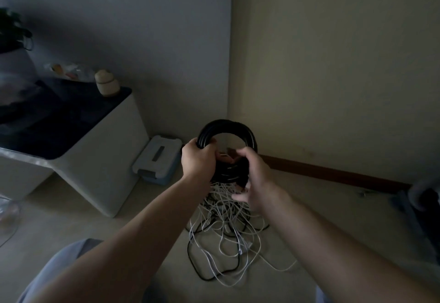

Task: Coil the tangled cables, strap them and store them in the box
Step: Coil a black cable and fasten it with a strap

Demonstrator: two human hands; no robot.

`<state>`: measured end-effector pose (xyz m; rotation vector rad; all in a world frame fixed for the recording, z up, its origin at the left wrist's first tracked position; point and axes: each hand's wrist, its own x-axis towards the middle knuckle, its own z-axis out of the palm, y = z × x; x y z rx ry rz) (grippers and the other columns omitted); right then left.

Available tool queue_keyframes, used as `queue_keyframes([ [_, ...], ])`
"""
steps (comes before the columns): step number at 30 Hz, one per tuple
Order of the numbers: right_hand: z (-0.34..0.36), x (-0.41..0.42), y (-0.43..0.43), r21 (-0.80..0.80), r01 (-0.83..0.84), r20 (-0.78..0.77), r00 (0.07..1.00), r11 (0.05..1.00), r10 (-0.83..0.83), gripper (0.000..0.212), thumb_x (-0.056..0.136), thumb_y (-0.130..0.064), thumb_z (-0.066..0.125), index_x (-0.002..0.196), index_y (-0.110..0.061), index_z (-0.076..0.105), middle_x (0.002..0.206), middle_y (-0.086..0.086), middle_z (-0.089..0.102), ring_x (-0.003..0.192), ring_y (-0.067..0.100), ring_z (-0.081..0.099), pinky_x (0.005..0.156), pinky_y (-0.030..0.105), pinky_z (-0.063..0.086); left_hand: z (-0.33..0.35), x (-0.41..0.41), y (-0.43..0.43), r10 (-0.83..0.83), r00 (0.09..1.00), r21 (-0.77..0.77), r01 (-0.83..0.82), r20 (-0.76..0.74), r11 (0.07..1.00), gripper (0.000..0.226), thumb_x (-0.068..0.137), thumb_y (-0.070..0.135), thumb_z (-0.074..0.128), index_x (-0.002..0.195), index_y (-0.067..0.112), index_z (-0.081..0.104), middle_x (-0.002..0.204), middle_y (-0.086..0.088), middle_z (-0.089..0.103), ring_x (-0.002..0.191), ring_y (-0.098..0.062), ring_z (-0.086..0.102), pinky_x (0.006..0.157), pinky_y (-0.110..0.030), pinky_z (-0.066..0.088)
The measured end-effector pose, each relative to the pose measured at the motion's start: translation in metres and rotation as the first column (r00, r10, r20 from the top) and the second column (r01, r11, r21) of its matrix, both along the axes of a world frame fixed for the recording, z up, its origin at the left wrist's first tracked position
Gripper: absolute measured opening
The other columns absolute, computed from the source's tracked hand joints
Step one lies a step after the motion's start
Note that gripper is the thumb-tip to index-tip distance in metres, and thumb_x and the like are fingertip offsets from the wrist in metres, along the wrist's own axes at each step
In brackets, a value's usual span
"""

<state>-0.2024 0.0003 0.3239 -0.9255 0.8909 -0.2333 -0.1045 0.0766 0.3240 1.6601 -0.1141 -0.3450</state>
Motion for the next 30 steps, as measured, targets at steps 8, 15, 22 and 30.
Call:
queue_keyframes([
  [8,0.013,0.017,0.010,-0.121,0.204,-0.022,0.978,0.971,-0.208,0.031,0.082,-0.032,0.071,0.106,-0.012,0.067,0.096,0.011,0.072,0.085,0.029,0.071,0.078,0.046,0.060,-0.004,-0.010,0.005,0.113,0.981,-0.078,-0.126,-0.159,0.989,0.008,0.086,0.015,0.066,0.078,0.015,0.068,0.067,-0.004,0.072,0.076,-0.027,0.074,0.072,-0.038,0.062],
  [15,0.012,0.041,0.027,-0.392,0.246,-0.035,0.959,0.886,-0.281,0.021,0.080,-0.032,0.071,0.082,-0.012,0.068,0.068,0.000,0.067,0.062,0.018,0.065,0.051,0.025,0.045,-0.012,-0.003,0.032,0.030,0.981,0.069,-0.017,-0.192,0.997,0.021,0.085,0.034,0.071,0.085,0.013,0.074,0.083,-0.010,0.076,0.074,-0.024,0.073,0.065,-0.033,0.060],
  [22,-0.025,0.090,0.026,-0.608,-0.004,-0.219,0.962,0.794,-0.163,0.044,0.088,-0.040,0.069,0.116,-0.007,0.066,0.110,0.013,0.070,0.096,0.032,0.067,0.081,0.040,0.057,-0.026,0.032,0.079,-0.209,0.937,0.287,0.290,-0.281,0.913,0.079,0.067,0.092,0.051,0.087,0.019,0.074,0.063,-0.001,0.070,0.057,-0.013,0.065,0.049,-0.020,0.045],
  [30,-0.117,0.121,0.044,-0.547,-0.183,-0.361,0.932,0.817,-0.033,0.040,0.089,-0.038,0.067,0.114,-0.006,0.065,0.103,0.013,0.073,0.089,0.030,0.070,0.074,0.038,0.057,-0.156,0.073,0.137,0.076,0.947,0.470,0.085,-0.313,0.878,0.036,0.098,0.031,0.051,0.101,0.002,0.073,0.080,-0.012,0.072,0.068,-0.028,0.065,0.062,-0.031,0.053],
])
